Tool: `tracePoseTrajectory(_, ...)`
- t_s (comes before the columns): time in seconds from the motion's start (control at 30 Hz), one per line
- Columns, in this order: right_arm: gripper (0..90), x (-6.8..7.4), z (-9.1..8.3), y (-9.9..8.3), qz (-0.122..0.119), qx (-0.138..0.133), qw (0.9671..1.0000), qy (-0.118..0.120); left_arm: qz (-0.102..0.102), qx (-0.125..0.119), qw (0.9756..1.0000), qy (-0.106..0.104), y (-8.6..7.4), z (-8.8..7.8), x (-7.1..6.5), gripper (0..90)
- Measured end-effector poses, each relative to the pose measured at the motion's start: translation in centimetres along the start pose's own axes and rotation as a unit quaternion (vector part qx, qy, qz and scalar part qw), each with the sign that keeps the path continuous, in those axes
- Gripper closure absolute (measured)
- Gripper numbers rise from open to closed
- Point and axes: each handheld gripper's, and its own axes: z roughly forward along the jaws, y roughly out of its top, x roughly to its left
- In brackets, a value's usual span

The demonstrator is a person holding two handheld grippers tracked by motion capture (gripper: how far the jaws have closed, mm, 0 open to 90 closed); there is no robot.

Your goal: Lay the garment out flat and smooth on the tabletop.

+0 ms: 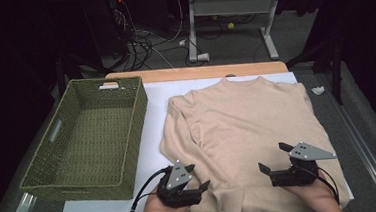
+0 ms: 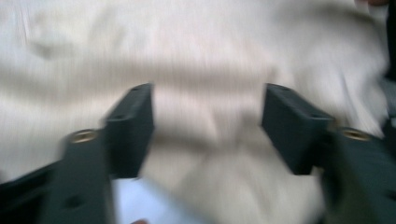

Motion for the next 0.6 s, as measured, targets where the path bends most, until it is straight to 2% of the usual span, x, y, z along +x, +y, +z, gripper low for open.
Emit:
tracePoseTrajectory(0.07, 1.9, 0.0, 0.0, 0.0, -0.003, 0.0, 1.0, -0.002, 0.005, 0.027, 0.9996, 0.002, 0.9, 2.1, -0.3, 17.7)
tracePoseTrajectory(0.13, 1.9, -0.1, -0.1, -0.1, -0.002, 0.001, 1.0, -0.004, 0.014, 0.066, 0.9977, 0.002, 1.3, 4.0, -0.6, 17.5)
tracePoseTrajectory(0.17, 1.9, -0.1, -0.1, -0.1, -0.001, 0.0, 1.0, -0.004, 0.014, 0.066, 0.9977, 0.002, 1.3, 4.0, -0.6, 18.4)
tracePoseTrajectory(0.2, 2.0, -0.2, -0.2, -0.1, -0.001, 0.0, 1.0, -0.003, 0.019, 0.081, 0.9965, 0.007, 1.1, 4.6, -0.6, 26.3)
tracePoseTrajectory(0.23, 2.0, -0.2, -0.2, -0.1, -0.001, 0.0, 1.0, -0.003, 0.028, 0.094, 0.9951, 0.012, 0.7, 4.9, -0.6, 26.3)
tracePoseTrajectory(0.27, 2.1, -0.2, -0.2, -0.2, -0.001, 0.001, 1.0, -0.003, 0.02, 0.078, 0.9968, 0.001, 0.2, 4.8, -0.4, 33.7)
tracePoseTrajectory(0.3, 2.1, -0.2, -0.3, -0.2, -0.002, 0.0, 1.0, -0.002, 0.016, 0.072, 0.9973, 0.0, 0.0, 4.6, -0.2, 41.2)
tracePoseTrajectory(0.37, 2.3, -0.2, -0.5, -0.2, -0.002, -0.002, 1.0, -0.002, 0.022, 0.069, 0.9974, 0.002, -0.1, 4.2, 0.1, 60.7)
tracePoseTrajectory(0.4, 2.3, -0.2, -0.5, -0.2, -0.001, -0.003, 1.0, -0.003, 0.022, 0.065, 0.9976, 0.001, -0.2, 4.1, 0.1, 66.4)
tracePoseTrajectory(0.5, 2.5, -0.2, -0.7, -0.2, -0.002, -0.005, 1.0, -0.004, 0.028, 0.047, 0.9985, -0.003, -0.3, 3.2, 0.0, 79.6)
tracePoseTrajectory(0.6, 2.6, -0.4, -0.8, -0.2, -0.003, -0.004, 0.9999, -0.009, 0.024, 0.022, 0.9995, -0.006, -0.6, 1.5, 0.2, 83.1)
